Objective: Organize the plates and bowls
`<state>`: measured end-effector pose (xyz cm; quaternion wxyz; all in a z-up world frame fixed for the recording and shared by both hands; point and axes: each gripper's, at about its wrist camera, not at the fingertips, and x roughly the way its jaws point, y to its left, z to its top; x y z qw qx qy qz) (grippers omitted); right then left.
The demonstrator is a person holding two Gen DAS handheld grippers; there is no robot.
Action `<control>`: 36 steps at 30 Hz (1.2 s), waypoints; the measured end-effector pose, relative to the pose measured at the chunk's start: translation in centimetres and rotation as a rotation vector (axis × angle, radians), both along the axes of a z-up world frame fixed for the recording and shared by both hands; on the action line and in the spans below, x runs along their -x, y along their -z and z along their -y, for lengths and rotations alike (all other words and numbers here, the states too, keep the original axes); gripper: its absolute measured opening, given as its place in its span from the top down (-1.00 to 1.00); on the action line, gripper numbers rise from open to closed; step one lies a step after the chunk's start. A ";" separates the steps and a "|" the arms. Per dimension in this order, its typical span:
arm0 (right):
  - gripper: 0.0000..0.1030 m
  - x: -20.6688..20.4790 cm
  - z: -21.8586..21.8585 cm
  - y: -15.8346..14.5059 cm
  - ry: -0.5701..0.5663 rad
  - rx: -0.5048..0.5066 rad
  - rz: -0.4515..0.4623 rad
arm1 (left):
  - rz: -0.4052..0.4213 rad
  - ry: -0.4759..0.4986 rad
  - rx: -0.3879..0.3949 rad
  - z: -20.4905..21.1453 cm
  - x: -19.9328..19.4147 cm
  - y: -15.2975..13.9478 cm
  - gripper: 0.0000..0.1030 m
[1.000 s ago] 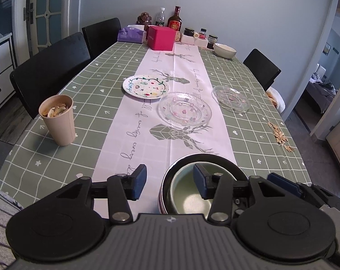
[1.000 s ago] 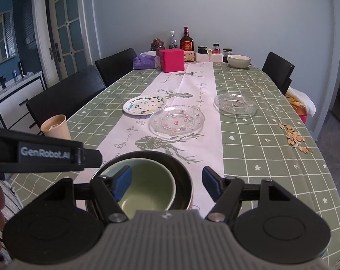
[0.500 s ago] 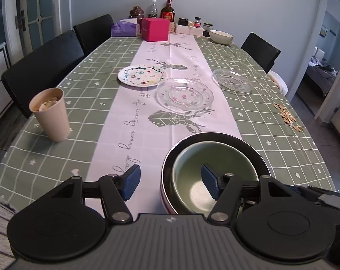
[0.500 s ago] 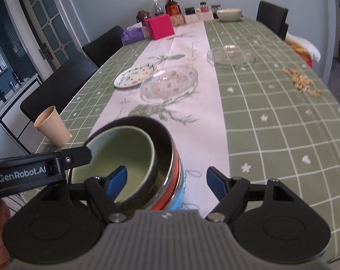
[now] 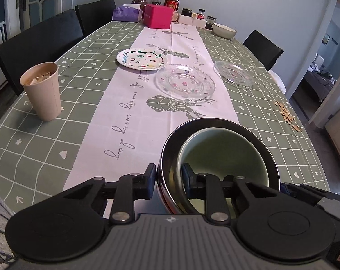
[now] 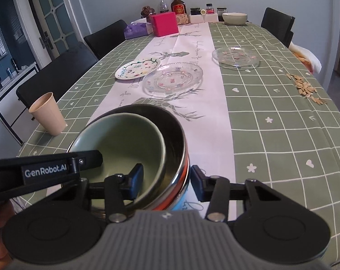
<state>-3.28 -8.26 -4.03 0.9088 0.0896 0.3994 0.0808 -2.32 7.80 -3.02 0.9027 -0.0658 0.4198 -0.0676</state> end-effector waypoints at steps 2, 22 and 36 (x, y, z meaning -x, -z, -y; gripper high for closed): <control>0.12 -0.2 0.1 0.0 0.009 -0.021 -0.002 | 0.011 0.004 -0.012 0.0 0.1 0.1 0.48; 0.12 -1.5 -5.9 0.1 -0.053 0.045 0.022 | 0.019 -0.137 0.032 -5.0 -0.2 0.3 0.46; -0.22 -1.2 -6.0 -0.2 -0.012 -0.042 0.082 | 0.103 -0.158 0.037 -6.2 0.5 -1.1 -0.34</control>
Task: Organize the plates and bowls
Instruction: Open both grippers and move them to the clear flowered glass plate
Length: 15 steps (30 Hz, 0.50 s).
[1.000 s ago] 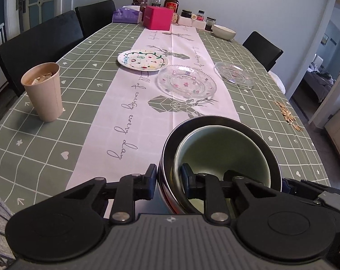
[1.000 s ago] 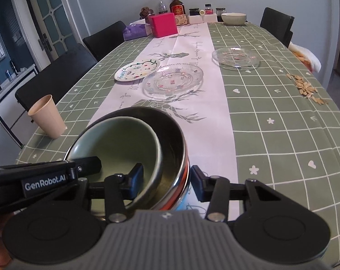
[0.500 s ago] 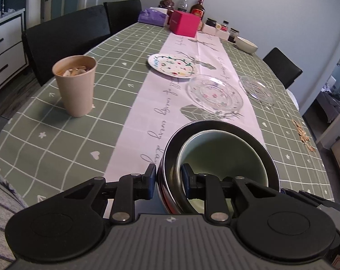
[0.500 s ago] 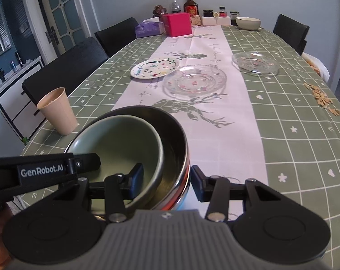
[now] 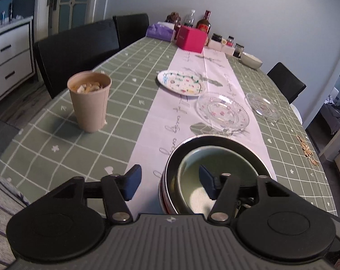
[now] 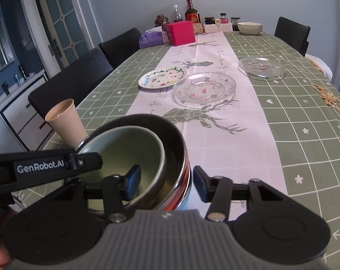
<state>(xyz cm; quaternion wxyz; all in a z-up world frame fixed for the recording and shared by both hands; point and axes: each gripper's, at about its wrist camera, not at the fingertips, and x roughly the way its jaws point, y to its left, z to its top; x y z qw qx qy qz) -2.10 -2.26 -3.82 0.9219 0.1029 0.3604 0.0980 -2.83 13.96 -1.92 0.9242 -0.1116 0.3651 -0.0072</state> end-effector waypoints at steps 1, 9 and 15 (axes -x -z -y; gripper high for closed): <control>-0.26 0.1 0.2 -0.2 0.001 -0.006 0.009 | 0.012 0.002 -0.007 0.0 0.2 -0.3 -0.37; -0.64 -0.3 3.1 -2.1 0.041 -0.090 0.031 | 0.084 0.022 -0.026 0.0 0.0 -3.1 -0.59; -0.64 -3.3 7.1 -4.3 0.024 -0.200 0.028 | 0.054 0.120 -0.015 -0.2 -3.0 -5.0 -0.61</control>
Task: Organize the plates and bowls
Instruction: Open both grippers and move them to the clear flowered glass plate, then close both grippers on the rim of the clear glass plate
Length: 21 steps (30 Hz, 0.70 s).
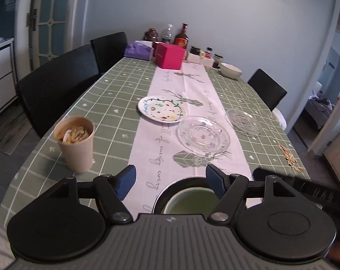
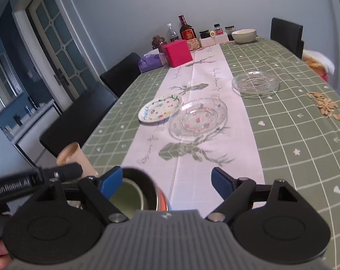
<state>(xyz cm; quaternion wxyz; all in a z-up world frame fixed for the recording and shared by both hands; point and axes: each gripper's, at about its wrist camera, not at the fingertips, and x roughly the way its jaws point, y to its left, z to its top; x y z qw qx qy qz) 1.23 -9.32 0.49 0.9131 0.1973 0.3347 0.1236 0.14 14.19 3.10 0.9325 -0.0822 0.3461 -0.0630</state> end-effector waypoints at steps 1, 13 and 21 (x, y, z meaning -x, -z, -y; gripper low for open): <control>-0.64 -0.8 0.9 -0.6 0.011 -0.005 0.008 | -0.004 0.003 -0.012 0.0 -0.6 -0.4 -0.61; -0.64 -11.1 6.0 -2.0 0.078 0.040 -0.016 | -0.007 0.045 -0.052 2.5 -12.2 -0.9 -0.61; -0.48 -16.6 7.1 3.6 0.109 -0.119 -0.111 | -0.168 0.132 -0.033 4.0 -19.1 5.6 -0.48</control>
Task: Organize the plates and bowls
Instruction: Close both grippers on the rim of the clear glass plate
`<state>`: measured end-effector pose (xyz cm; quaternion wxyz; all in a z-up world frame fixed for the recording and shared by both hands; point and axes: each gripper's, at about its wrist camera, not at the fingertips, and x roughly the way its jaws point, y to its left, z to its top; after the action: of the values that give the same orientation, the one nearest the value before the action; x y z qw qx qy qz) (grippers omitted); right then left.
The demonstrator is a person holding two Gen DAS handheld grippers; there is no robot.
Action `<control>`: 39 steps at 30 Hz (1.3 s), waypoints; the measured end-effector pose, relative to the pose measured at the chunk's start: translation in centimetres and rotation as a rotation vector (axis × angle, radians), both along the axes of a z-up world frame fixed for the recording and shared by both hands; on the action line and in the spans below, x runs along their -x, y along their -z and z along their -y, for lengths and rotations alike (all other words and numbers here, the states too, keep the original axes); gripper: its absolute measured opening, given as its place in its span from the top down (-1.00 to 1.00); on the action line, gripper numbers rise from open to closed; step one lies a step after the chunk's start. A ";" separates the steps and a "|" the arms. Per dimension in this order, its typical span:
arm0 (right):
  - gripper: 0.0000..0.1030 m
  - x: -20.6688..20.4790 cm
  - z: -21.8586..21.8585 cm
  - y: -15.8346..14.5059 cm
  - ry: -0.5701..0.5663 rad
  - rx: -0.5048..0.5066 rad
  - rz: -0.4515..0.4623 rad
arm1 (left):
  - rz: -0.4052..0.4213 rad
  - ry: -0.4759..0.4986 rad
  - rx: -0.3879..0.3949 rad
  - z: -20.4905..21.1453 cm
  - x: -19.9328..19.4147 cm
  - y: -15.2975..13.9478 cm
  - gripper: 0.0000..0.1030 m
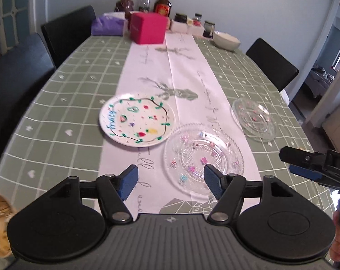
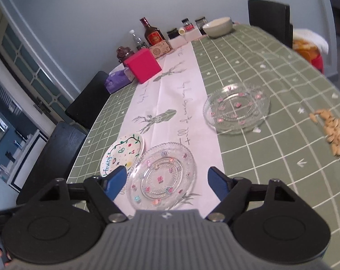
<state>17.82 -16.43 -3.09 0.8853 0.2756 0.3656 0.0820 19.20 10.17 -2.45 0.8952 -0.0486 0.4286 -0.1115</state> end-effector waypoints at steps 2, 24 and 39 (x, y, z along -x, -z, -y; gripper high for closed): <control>-0.37 -1.0 0.1 1.6 0.003 -0.028 -0.016 | -0.019 0.019 -0.005 0.0 -0.9 1.3 -0.30; 0.26 -5.6 -0.3 8.7 -0.076 -0.074 -0.002 | -0.232 -0.037 0.115 0.6 -9.0 7.0 0.64; 0.84 -4.1 -0.1 7.9 -0.021 -0.015 -0.128 | -0.267 0.018 0.128 1.1 -9.5 6.8 0.75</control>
<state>21.91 -16.29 -11.01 0.8572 0.2829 0.4236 0.0760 28.67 9.09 -9.25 0.8244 -0.1160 0.5363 -0.1390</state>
